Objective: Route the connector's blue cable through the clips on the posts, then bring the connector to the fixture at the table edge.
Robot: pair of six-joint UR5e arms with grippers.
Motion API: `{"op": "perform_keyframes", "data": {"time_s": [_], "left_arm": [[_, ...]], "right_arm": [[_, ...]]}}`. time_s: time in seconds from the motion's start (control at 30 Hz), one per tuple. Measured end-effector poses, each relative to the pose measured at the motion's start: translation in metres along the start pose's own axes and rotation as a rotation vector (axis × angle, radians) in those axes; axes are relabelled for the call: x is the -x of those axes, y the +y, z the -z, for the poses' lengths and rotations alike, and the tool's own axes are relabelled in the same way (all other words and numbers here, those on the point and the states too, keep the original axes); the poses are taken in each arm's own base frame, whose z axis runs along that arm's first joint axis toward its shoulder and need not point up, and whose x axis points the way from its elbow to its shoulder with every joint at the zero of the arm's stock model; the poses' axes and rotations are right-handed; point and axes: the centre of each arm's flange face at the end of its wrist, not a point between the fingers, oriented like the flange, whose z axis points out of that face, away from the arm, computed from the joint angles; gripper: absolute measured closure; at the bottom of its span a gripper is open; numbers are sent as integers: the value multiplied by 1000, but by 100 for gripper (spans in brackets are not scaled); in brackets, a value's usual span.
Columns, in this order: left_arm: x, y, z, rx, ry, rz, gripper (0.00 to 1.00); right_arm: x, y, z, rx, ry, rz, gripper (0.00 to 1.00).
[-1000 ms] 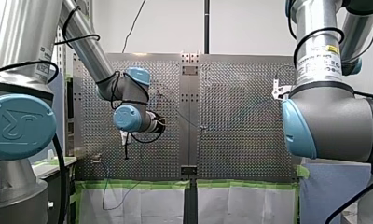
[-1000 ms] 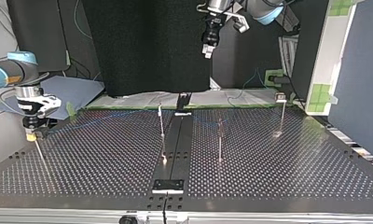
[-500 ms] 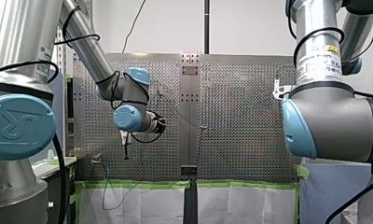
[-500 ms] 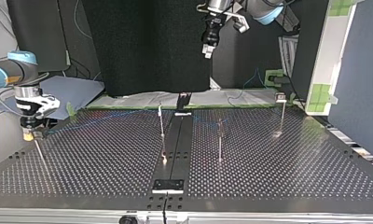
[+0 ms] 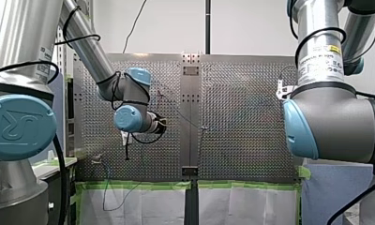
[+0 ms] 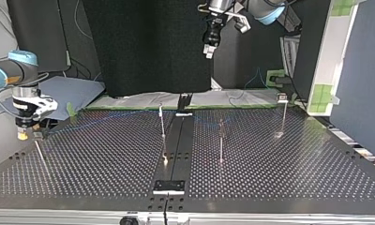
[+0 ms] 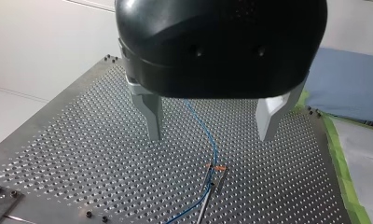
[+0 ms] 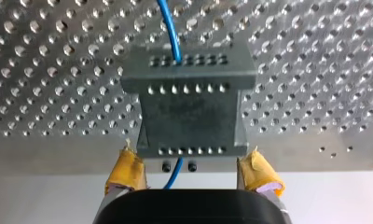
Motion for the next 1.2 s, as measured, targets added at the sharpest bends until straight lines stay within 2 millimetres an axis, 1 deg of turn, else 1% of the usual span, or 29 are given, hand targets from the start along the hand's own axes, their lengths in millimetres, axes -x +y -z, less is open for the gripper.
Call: {"op": "perform_keyframes", "data": {"time_s": [0.37,0.8,1.03,1.2], "left_arm": [[0,0,0,-2,0,0,2],[0,0,0,0,1,0,2],[0,0,0,1,2,-1,2],[0,0,0,0,2,0,2]], "right_arm": [[1,6,2,67,-15,1,2],[4,10,10,152,-47,3,2],[-7,6,24,155,-14,5,2],[-19,-3,36,136,26,7,2]]}}
